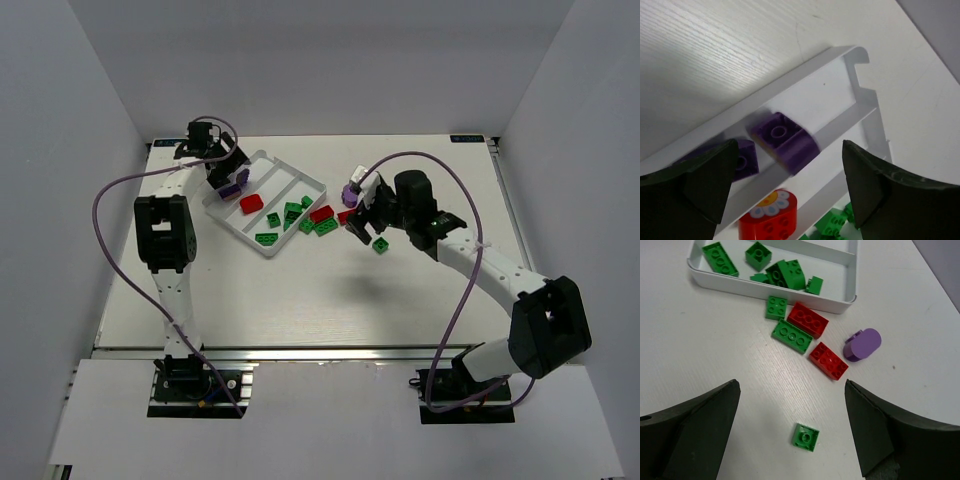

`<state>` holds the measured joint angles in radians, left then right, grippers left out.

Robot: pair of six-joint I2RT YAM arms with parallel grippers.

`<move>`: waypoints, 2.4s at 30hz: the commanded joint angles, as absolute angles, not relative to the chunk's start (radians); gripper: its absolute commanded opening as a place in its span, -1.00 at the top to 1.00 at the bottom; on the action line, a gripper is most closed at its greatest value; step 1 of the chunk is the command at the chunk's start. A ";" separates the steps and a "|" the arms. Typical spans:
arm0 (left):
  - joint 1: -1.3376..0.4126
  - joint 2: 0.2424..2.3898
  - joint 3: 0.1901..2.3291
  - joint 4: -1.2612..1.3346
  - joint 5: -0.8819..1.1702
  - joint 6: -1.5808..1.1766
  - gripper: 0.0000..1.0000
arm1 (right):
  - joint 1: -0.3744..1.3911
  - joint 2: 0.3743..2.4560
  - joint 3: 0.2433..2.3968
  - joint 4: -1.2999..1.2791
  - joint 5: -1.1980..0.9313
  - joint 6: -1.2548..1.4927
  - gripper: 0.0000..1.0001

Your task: Sort the legos into containers by color

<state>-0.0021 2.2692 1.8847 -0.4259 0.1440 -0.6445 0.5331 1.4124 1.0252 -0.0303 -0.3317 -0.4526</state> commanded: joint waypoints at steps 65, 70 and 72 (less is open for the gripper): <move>-0.207 1.391 0.885 0.075 0.591 -0.947 -0.96 | 0.443 1.761 1.316 -0.155 -0.900 -0.607 1.00; -0.242 1.408 0.890 0.092 0.586 -0.950 -0.96 | 0.485 1.735 1.331 -0.256 -0.946 -0.692 1.00; -0.259 1.410 0.890 0.103 0.591 -0.951 -0.96 | 0.506 1.726 1.331 -0.265 -0.945 -0.715 1.00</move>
<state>-0.2413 1.4197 0.8520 0.0647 0.5865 -0.9627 0.4774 1.7733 1.3270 -0.2062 -0.8677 -0.6338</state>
